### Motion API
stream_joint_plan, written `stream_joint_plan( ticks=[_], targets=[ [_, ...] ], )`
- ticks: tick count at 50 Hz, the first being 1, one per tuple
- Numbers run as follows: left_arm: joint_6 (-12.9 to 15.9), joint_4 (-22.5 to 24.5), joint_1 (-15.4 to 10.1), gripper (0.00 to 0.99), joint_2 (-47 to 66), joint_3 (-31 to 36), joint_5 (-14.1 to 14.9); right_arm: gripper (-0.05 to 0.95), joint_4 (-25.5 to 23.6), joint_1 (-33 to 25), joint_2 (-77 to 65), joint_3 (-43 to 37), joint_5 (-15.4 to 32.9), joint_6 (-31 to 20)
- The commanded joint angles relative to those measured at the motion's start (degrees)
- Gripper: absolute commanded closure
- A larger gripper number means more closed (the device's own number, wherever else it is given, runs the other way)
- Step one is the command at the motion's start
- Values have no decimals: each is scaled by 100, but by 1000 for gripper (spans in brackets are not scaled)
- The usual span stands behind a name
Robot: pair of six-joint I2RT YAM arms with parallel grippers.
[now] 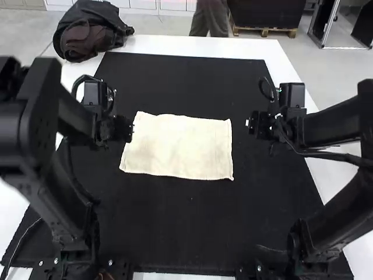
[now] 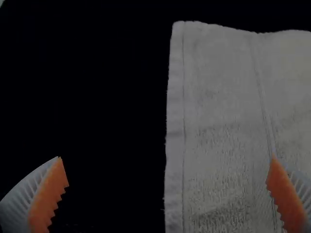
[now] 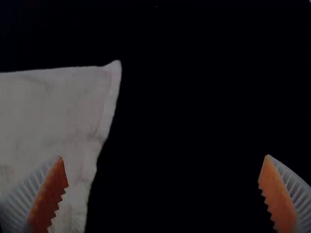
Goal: Fold the towel.
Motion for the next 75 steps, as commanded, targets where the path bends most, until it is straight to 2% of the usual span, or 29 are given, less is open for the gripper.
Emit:
stream_joint_plan(
  ticks=[1, 12, 21, 30, 45, 67, 75],
  targets=[
    [-202, 65, -5, 34, 337, 370, 310, -8, 97, 101, 256, 351, -56, 63],
    [-184, 109, -5, 36, 1137, 897, 389, -7, 308, 136, 906, 527, -258, 54],
    [1, 161, -5, 39, 1787, 1293, 406, -7, 422, 188, 1442, 764, -267, 45],
    [36, 223, -5, 39, 2314, 1627, 380, -7, 624, 285, 1891, 940, -311, 45],
    [53, 495, -5, 39, 2631, 1890, 371, -7, 835, 470, 2506, 1151, -320, -52],
    [88, 592, -5, 39, 2930, 2224, 354, -7, 1072, 654, 3394, 1713, -320, -25],
    [203, 662, -5, 39, 3035, 2251, 327, -7, 1160, 707, 3587, 1836, -320, -25]
  ],
)
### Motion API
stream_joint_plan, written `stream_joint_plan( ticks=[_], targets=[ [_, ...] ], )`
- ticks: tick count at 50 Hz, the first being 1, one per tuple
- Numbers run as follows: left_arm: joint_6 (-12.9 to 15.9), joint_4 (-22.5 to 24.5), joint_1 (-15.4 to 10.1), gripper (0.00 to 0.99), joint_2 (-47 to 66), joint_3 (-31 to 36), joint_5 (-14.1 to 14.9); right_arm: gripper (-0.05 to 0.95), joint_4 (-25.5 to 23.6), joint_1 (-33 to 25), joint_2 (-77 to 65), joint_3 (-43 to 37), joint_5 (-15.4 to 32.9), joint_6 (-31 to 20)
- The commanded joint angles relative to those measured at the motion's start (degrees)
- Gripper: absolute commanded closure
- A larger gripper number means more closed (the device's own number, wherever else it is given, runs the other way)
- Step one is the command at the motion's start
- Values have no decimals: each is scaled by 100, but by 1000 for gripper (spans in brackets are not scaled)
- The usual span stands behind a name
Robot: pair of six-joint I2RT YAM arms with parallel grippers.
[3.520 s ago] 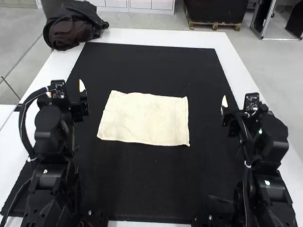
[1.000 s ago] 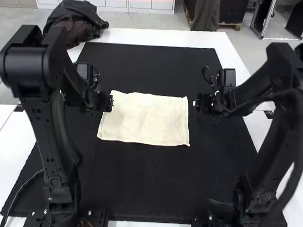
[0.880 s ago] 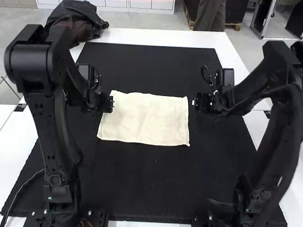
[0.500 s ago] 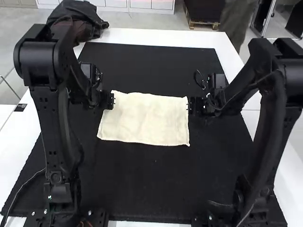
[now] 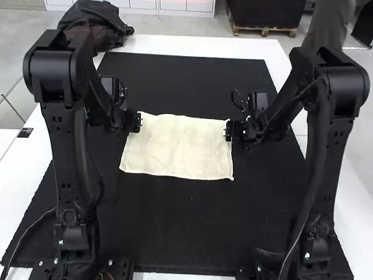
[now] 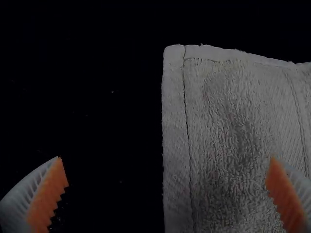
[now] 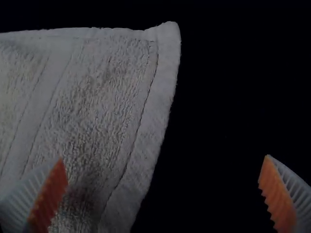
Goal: Fold the towel.
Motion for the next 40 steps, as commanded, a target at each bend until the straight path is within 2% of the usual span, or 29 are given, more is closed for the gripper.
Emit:
stream_joint_plan(
  ticks=[1, 18, 28, 37, 40],
  targets=[
    [139, 103, -5, 39, 76, 139, -5, -7, 120, 88, 97, 177, -79, -19],
    [271, 59, -5, 43, 304, 280, -75, -7, 146, 88, 369, 415, 9, -28],
    [298, 15, -5, 80, 357, 333, -111, -8, 146, 97, 378, 459, -26, -10],
    [298, 24, -5, 156, 410, 324, -128, -8, 138, 124, 387, 459, -114, -19],
    [421, -11, -5, 156, 463, 306, -128, -8, 138, 132, 395, 459, -158, -19]
  ],
)
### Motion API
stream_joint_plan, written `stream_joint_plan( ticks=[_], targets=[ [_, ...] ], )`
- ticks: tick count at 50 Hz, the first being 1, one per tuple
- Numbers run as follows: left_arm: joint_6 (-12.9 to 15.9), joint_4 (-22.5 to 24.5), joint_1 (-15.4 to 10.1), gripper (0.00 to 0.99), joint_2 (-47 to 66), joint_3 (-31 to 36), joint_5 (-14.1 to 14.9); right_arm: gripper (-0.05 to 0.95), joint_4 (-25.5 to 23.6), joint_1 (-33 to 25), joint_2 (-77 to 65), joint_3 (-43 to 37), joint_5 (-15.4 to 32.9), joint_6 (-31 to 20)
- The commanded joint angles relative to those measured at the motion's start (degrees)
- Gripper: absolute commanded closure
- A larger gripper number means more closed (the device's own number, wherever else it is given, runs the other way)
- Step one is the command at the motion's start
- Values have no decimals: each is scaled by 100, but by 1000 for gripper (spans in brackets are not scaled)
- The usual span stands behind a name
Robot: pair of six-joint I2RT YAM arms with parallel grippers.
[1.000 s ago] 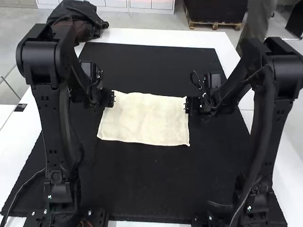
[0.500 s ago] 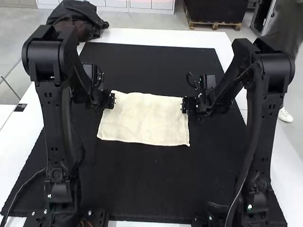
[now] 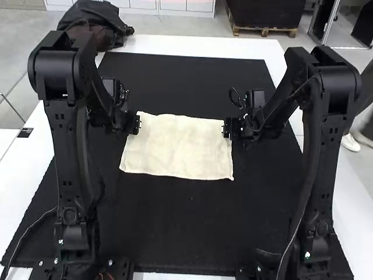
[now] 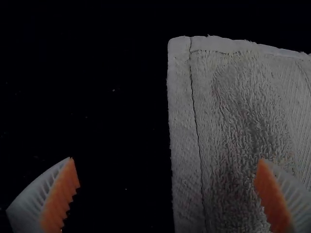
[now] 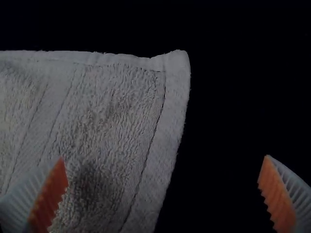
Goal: Fold the towel.
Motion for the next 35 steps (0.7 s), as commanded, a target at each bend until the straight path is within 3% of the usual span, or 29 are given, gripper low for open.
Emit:
stream_joint_plan(
  ticks=[1, 14, 16, 17, 18, 19, 21, 35],
  targets=[
    [213, -35, -5, 156, 211, 138, -71, -8, 28, 108, 109, 129, -158, -21],
    [380, -62, -5, 162, 466, 129, -107, 25, -16, 117, 364, 138, -273, -100],
    [371, -79, -14, 300, 484, 120, -107, 230, -68, 117, 390, 138, -440, -118],
    [371, -71, -14, 425, 484, 120, -107, 425, -59, 117, 390, 111, -554, -144],
    [371, -35, -22, 620, 501, 120, -115, 715, -68, 117, 390, 85, -589, -223],
    [371, 9, -22, 754, 519, 103, -150, 938, -16, 117, 390, 41, -563, -285],
    [371, 96, -40, 980, 537, 85, -230, 928, 213, 117, 373, -47, -563, -232],
    [363, 307, -58, 970, 343, 85, -221, 926, 231, 82, 127, -65, -563, -83]
  ],
)
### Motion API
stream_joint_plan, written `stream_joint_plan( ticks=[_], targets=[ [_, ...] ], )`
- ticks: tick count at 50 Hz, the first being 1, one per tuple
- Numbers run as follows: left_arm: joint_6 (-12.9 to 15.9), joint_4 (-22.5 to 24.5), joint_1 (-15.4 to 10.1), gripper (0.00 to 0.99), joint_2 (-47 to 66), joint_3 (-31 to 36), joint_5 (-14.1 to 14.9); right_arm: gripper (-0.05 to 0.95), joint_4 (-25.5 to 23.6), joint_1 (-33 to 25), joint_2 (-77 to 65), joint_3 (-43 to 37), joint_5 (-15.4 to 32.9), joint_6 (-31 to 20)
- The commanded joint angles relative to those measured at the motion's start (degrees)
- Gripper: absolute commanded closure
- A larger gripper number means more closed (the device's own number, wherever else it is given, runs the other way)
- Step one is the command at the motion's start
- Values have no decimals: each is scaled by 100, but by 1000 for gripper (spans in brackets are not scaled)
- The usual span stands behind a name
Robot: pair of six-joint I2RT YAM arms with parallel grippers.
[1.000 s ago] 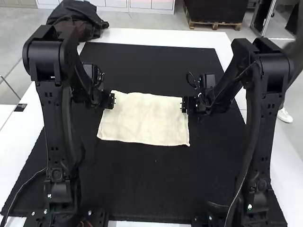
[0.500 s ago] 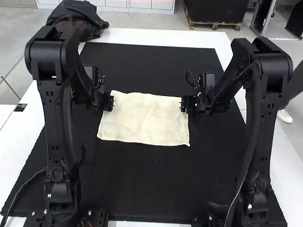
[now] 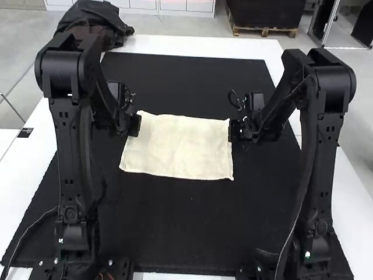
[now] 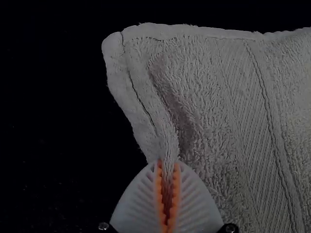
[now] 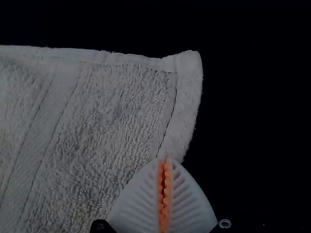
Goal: Fold the towel.
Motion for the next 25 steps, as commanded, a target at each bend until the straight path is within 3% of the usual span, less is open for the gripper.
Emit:
stream_joint_plan(
  ticks=[1, 25],
  targets=[
    [68, 128, 126, 970, 52, 33, -485, 926, -78, 69, -145, -86, -390, 112],
    [-143, 84, 117, 970, -712, 68, -380, 926, -104, -142, -892, -113, -381, 279]
  ],
)
